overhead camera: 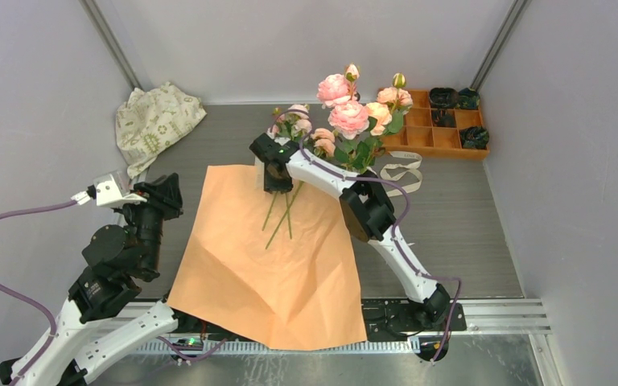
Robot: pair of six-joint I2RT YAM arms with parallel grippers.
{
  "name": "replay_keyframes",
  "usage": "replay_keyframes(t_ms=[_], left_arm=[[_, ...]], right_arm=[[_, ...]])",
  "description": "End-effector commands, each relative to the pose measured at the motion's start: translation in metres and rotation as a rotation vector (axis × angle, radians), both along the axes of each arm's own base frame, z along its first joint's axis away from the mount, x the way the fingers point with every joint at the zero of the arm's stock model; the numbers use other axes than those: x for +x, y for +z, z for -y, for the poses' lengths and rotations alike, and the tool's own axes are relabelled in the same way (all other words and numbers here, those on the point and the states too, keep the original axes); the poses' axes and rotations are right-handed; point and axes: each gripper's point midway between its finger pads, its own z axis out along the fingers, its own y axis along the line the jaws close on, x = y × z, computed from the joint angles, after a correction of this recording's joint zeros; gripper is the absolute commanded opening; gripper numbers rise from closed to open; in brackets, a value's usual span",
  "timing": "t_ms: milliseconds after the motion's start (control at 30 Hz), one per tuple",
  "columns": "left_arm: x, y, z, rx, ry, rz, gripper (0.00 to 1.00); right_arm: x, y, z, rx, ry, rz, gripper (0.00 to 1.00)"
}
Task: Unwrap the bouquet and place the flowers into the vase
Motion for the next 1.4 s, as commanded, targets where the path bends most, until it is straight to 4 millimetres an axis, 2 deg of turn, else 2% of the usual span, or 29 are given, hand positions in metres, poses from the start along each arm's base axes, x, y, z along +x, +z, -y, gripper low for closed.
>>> replay_keyframes(t_ms=[0,200,333,500,667,967,1167,1267,1367], left_arm=[[0.001,0.006,0.004,-0.020,-0.015,0.019,0.26],[0.000,0.006,0.004,-0.020,-0.018,0.019,0.27],[0.000,0.006,0.004,-0.022,-0.020,0.019,0.27],[0.001,0.006,0.005,-0.023,-0.021,0.020,0.27],[0.001,0.006,0.005,-0.024,-0.021,0.020,0.27],[0.001,0.007,0.006,-0.030,-0.026,0.022,0.27],[0.002,0.007,0.010,-0.034,-0.036,0.022,0.27],[0.003,0.007,0.011,-0.032,-0.037,0.020,0.27],[0.004,0.006,0.012,-0.028,-0.039,0.017,0.27]], right_arm=[[0.010,0.000,-0.008,0.039,-0.015,0.015,0.38],[0.006,0.000,-0.006,0.043,-0.013,0.008,0.17],[0.002,0.009,-0.004,0.050,-0.004,0.012,0.02],[-0.012,0.029,-0.005,0.041,0.035,0.048,0.01],[-0.029,0.066,-0.008,0.020,0.092,0.138,0.01],[-0.061,0.150,-0.008,0.030,0.172,0.297,0.01],[-0.085,0.192,-0.010,0.039,0.216,0.398,0.01],[-0.094,0.223,-0.005,0.039,0.234,0.484,0.01],[-0.100,0.259,0.009,0.060,0.224,0.566,0.01]])
